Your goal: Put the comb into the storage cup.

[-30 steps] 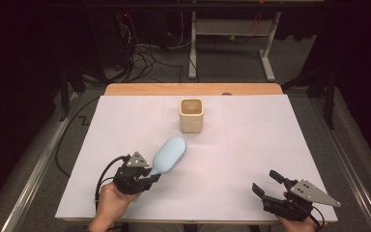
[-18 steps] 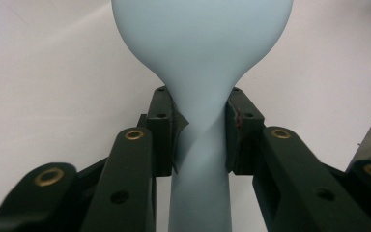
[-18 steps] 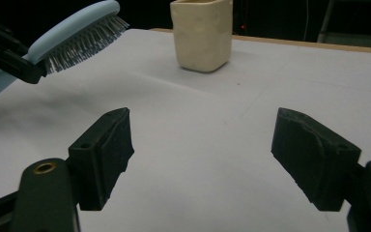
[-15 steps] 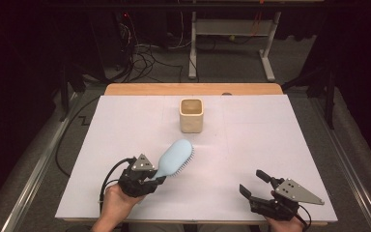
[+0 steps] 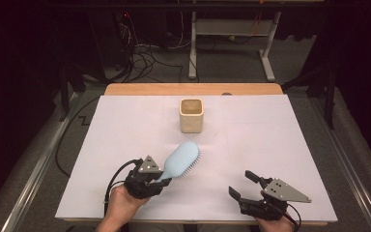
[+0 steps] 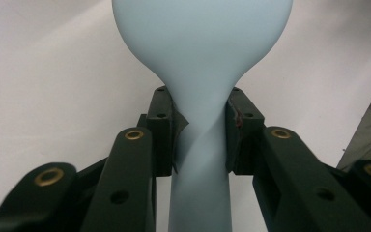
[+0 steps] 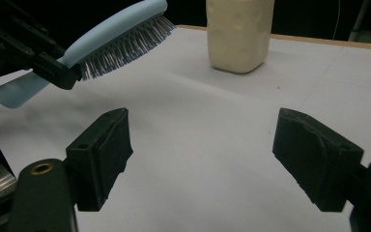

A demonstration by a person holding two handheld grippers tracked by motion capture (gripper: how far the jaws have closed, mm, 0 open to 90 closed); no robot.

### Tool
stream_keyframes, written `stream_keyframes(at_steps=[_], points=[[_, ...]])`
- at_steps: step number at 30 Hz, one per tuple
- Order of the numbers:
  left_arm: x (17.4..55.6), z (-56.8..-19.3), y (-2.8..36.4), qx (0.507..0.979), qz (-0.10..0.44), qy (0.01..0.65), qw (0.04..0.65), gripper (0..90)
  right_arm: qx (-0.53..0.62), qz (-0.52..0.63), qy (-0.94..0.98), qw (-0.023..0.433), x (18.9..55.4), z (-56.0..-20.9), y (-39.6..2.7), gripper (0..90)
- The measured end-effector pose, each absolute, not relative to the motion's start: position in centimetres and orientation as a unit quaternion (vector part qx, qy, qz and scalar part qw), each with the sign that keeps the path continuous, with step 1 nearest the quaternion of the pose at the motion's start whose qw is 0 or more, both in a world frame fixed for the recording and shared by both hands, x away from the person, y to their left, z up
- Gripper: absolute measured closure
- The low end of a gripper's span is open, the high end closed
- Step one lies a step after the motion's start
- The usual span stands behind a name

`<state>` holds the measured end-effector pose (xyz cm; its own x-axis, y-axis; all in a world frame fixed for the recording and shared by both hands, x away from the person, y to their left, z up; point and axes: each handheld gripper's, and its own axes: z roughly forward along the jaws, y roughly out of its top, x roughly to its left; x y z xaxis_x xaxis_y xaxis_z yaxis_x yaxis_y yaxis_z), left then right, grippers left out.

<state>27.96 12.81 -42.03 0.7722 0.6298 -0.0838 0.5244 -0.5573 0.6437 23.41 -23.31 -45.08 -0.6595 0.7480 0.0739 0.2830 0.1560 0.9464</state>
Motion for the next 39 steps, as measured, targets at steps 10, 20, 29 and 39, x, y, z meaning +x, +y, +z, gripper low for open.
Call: stream_keyframes(at_steps=[10,20,29,39], points=[[27.9,-41.9,12.1,0.880,0.078,0.320,0.342,69.0,0.343,0.545,0.738,0.202,23.7,-45.2,-22.0,20.9],[27.7,-41.9,11.4,0.883,0.079,0.312,0.342,69.0,0.325,0.551,0.750,0.167,24.3,-45.2,-20.0,21.5],[27.6,-41.8,10.6,0.883,0.079,0.305,0.348,69.0,0.312,0.554,0.758,0.149,24.6,-45.4,-18.3,22.1],[27.4,-41.7,9.9,0.888,0.083,0.293,0.346,69.0,0.315,0.558,0.757,0.131,25.3,-45.4,-17.1,22.1]])
